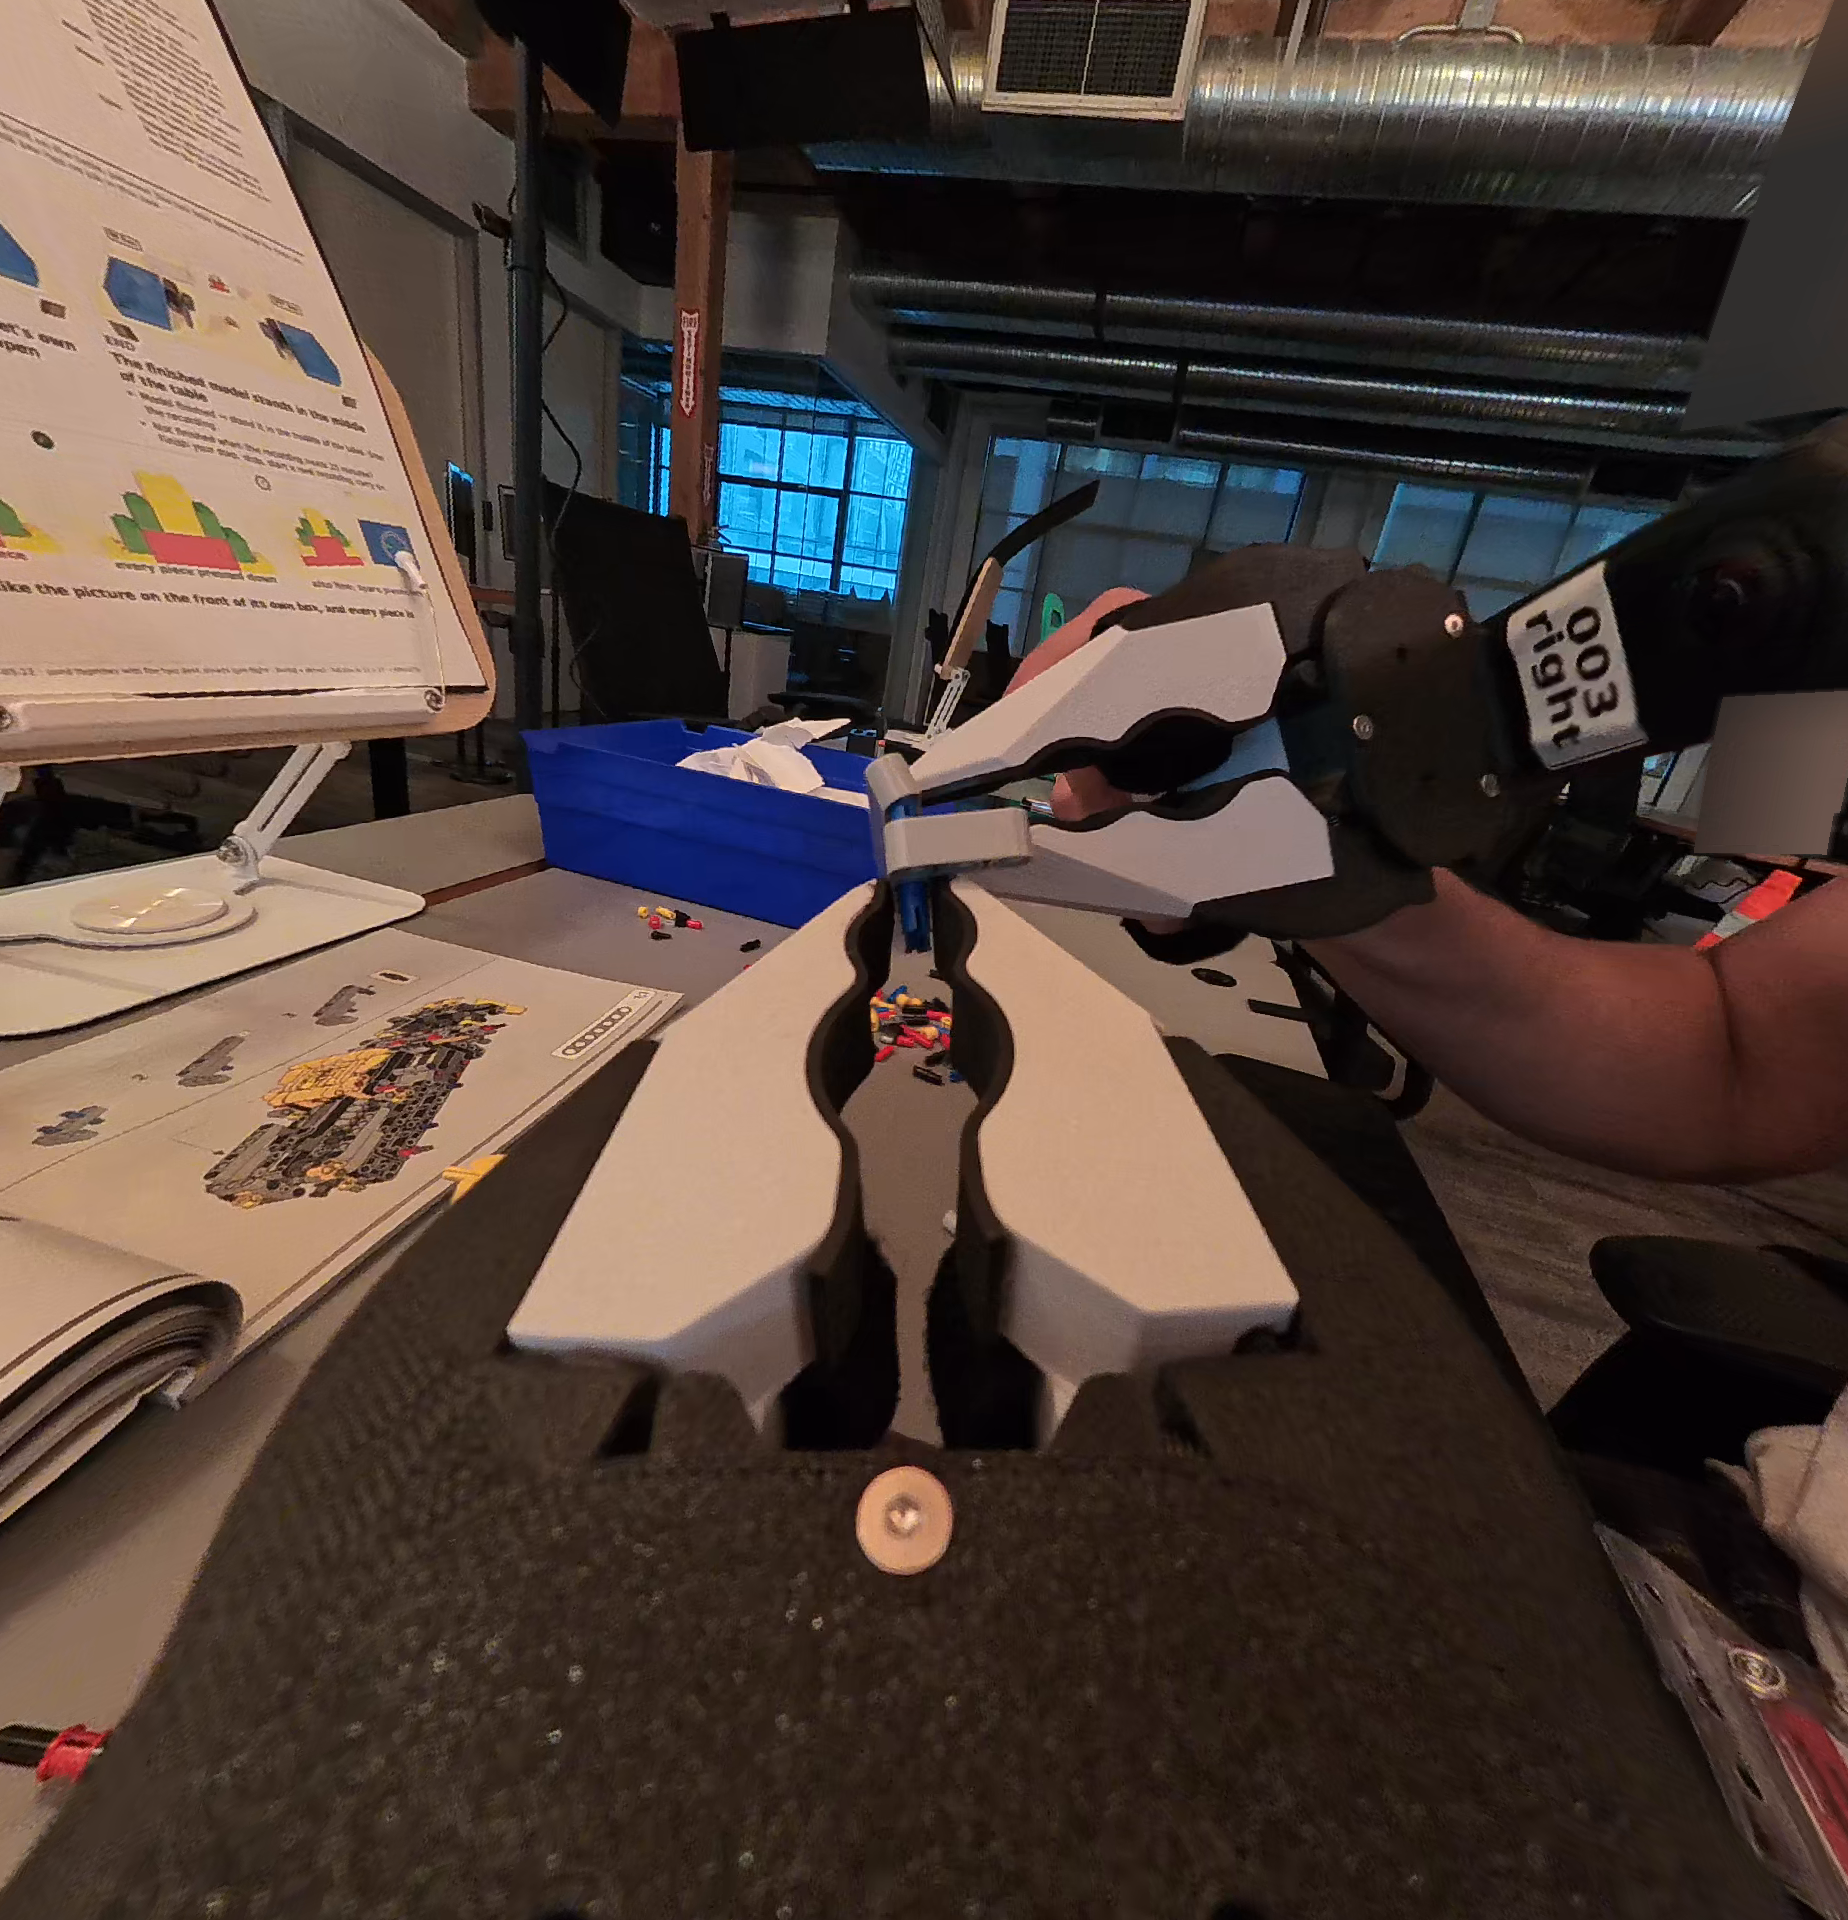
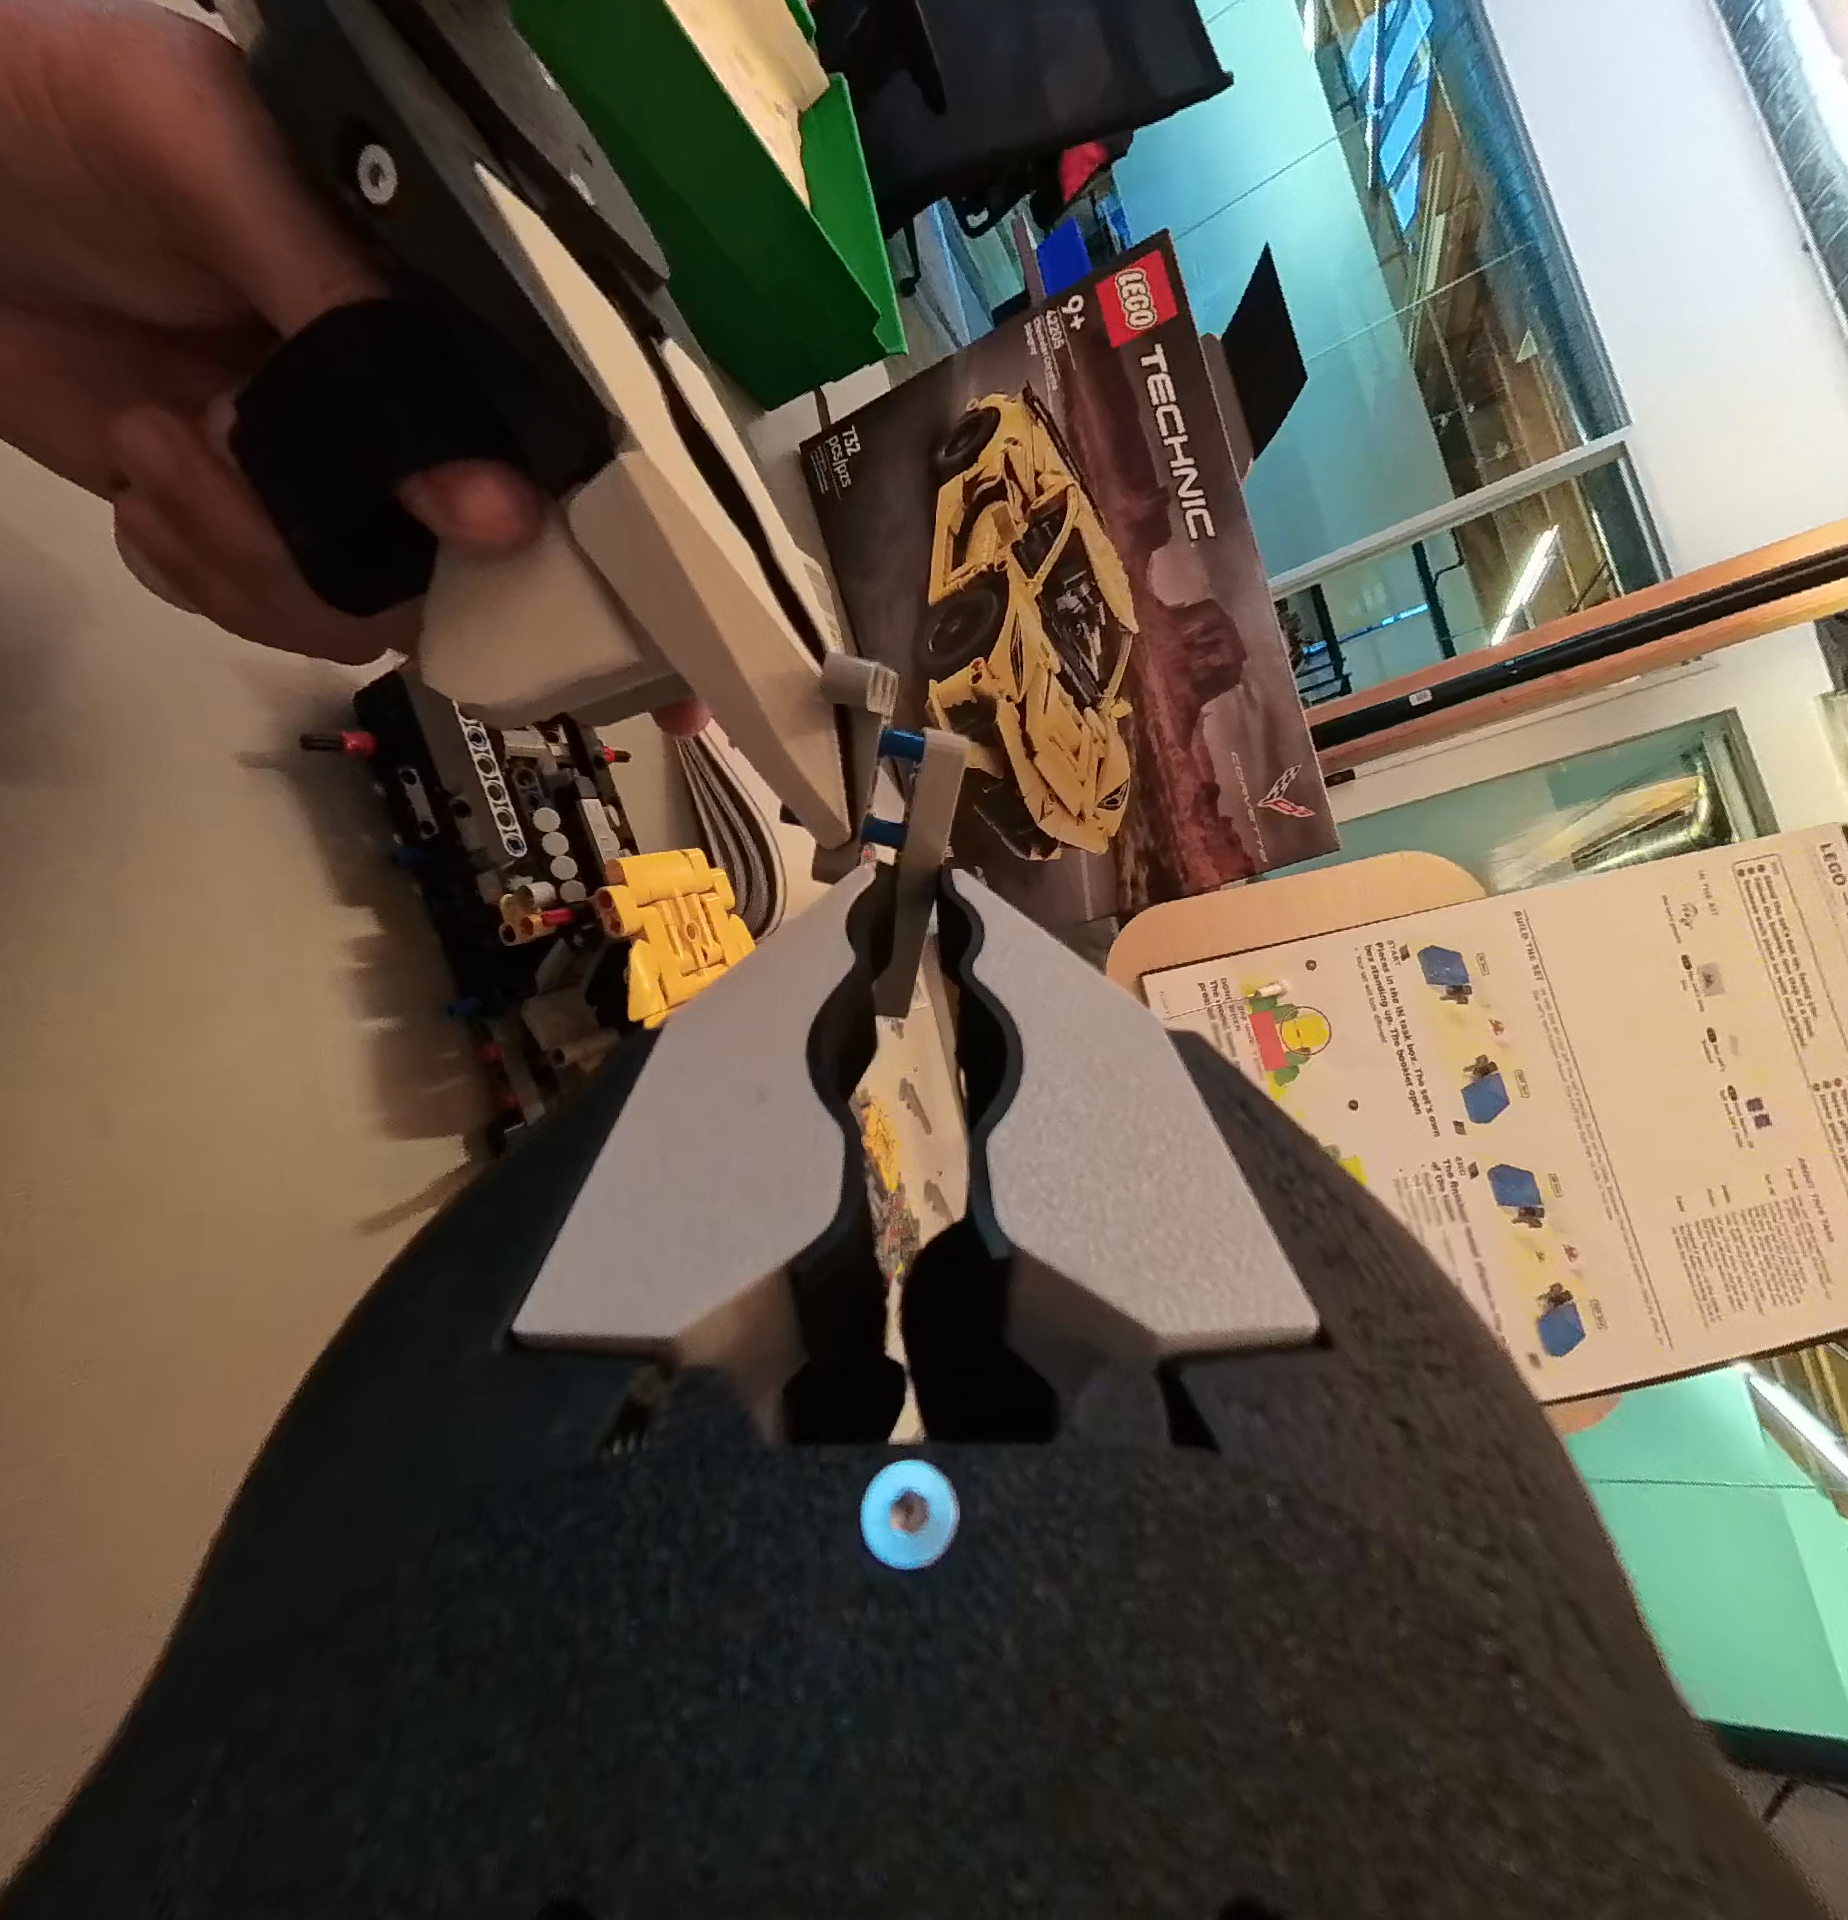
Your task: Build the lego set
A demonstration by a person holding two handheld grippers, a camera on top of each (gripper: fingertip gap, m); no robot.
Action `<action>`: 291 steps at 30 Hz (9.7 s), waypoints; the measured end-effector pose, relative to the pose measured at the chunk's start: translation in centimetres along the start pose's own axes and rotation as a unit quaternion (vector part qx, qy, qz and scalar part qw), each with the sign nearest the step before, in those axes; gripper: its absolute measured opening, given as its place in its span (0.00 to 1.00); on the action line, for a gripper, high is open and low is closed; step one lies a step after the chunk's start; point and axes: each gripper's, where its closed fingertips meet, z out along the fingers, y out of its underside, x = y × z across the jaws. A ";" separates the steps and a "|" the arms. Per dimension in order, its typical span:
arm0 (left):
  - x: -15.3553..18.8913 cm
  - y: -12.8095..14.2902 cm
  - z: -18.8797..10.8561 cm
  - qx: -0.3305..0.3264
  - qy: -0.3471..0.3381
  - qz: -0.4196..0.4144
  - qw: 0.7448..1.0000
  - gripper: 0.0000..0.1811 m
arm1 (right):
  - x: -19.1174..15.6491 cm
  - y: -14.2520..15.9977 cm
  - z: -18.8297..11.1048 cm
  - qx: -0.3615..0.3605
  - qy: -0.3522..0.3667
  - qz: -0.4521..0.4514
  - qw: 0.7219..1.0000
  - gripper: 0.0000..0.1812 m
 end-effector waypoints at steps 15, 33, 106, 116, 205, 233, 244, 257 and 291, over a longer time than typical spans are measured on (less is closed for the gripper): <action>-0.3 -0.3 -0.2 0.004 0.006 -0.017 1.000 0.04 | -1.1 0.1 -1.1 0.005 -0.034 0.031 0.999 0.04; -5.3 -0.2 -2.2 -0.005 -0.102 -0.030 0.994 0.04 | -16.5 3.6 -0.5 -0.160 -0.360 0.371 0.841 0.19; -4.8 0.1 -1.6 -0.011 -0.087 -0.040 0.995 0.04 | -13.0 12.5 -1.8 -0.101 -0.365 -0.093 0.921 0.00; -4.5 0.4 -1.4 -0.018 -0.081 -0.040 0.996 0.04 | -14.7 10.8 -4.3 -0.112 -0.508 0.221 0.825 0.10; -4.0 0.6 -1.1 -0.023 -0.068 -0.041 0.997 0.04 | -13.1 14.8 -1.7 -0.177 -0.413 0.218 0.866 0.04; -3.8 0.8 -0.9 -0.028 -0.067 -0.036 0.997 0.04 | -8.5 21.4 -5.1 -0.212 -0.335 0.084 0.914 0.15; -3.7 0.7 -0.9 -0.025 -0.063 -0.037 0.997 0.04 | -9.3 23.2 -3.8 -0.192 -0.361 0.095 0.908 0.06; -3.4 0.8 -0.8 -0.027 -0.055 -0.037 0.997 0.04 | -13.2 18.9 -11.0 -0.292 -0.690 0.297 0.592 0.05; -3.2 1.0 -0.7 -0.031 -0.052 -0.036 0.998 0.04 | -12.2 19.4 -9.1 -0.193 -0.495 0.125 0.838 0.04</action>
